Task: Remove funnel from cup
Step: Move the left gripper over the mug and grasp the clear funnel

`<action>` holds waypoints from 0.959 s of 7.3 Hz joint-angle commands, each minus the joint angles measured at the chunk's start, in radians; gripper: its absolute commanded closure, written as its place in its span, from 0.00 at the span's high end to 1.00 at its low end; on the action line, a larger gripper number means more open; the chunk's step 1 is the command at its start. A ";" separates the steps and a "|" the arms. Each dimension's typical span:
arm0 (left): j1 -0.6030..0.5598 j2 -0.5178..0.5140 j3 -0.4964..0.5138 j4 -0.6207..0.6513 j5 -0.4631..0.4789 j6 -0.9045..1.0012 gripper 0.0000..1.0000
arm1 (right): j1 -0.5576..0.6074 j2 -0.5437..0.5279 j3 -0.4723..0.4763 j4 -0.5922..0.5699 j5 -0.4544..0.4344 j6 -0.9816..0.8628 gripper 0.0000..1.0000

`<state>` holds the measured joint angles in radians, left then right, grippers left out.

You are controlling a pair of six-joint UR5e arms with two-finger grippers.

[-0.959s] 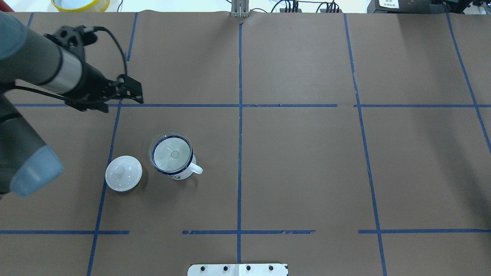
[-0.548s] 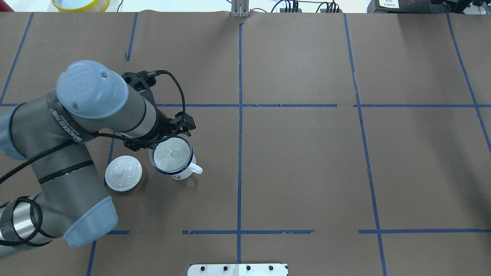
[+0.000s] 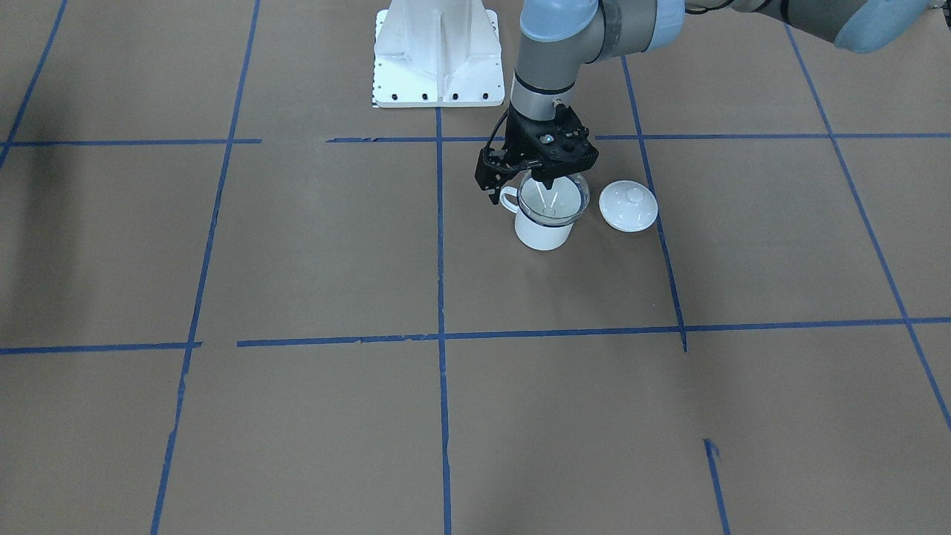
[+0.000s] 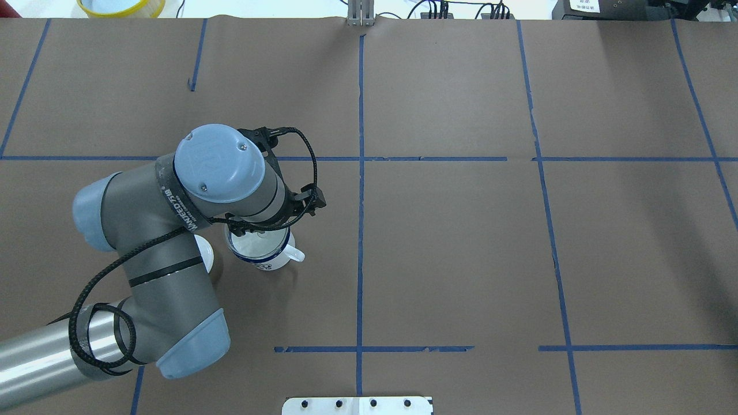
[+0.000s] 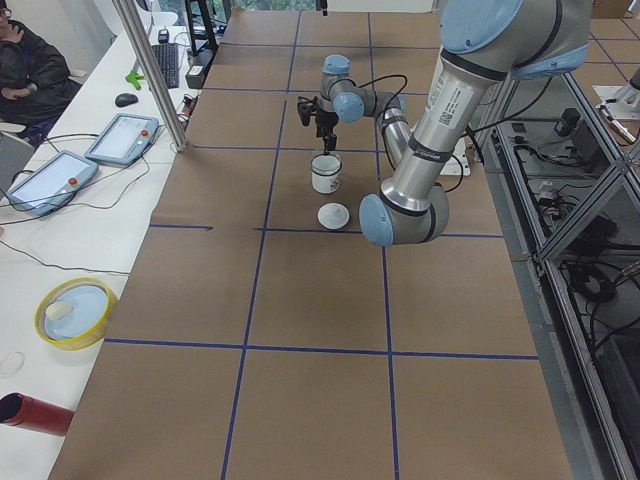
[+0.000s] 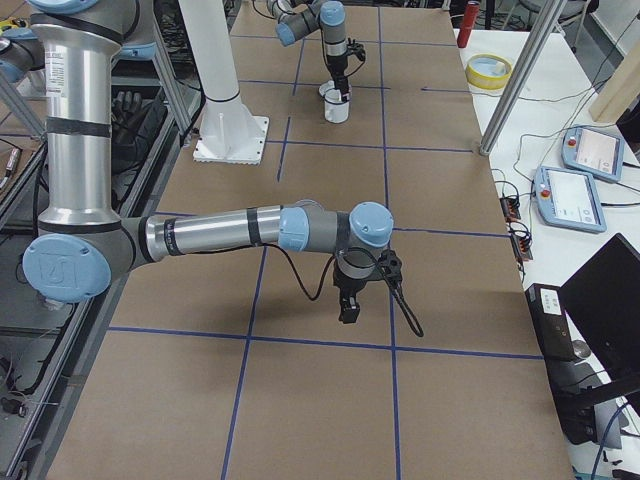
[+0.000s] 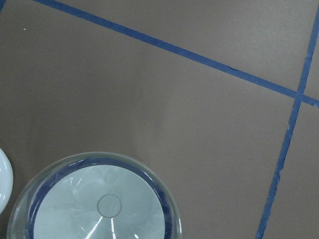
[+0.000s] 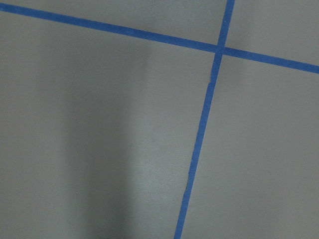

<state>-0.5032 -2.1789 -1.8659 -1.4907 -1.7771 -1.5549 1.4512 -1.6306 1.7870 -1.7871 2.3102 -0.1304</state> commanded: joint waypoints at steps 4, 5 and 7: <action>0.034 -0.015 -0.010 0.073 0.065 0.047 0.00 | 0.000 0.000 0.000 0.000 0.000 0.000 1.00; 0.034 -0.016 -0.033 0.101 0.065 0.050 0.00 | 0.000 0.000 0.000 0.000 0.000 0.000 1.00; 0.029 -0.016 -0.125 0.177 0.065 0.052 0.00 | 0.000 0.000 0.000 0.000 0.000 0.000 1.00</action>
<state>-0.4717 -2.1944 -1.9348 -1.3598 -1.7120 -1.5048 1.4512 -1.6306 1.7871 -1.7871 2.3102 -0.1304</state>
